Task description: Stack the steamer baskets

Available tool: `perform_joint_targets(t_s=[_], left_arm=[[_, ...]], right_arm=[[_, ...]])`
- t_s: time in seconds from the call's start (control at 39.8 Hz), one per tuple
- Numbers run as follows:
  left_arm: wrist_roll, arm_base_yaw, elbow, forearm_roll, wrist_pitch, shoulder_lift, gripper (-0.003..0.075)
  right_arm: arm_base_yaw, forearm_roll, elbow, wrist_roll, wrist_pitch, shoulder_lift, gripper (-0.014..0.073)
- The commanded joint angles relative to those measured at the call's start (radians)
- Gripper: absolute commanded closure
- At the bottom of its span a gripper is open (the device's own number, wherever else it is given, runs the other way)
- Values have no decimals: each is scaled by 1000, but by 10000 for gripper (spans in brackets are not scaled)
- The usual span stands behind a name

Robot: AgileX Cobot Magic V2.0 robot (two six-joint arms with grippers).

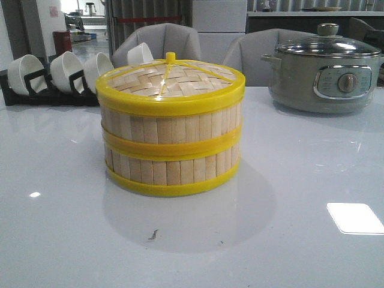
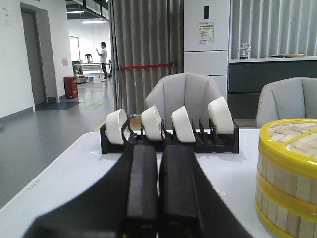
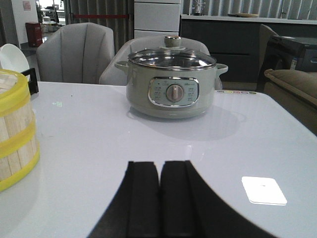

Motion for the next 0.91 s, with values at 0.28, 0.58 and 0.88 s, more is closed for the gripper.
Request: perform_joint_targets(t_s=[0.28,0.58,0.88], left_arm=[[0,1,3,0,-79,-12,636],[0,1,3,0,-79,-12,636],[0,1,3,0,-79,-12,636]], right_arm=[[-5,42,-15,-98,-90,-21,541],[-5,42,-15,-94,-102,-21,541],[-5,42,-15,-94,-96,-21,541]])
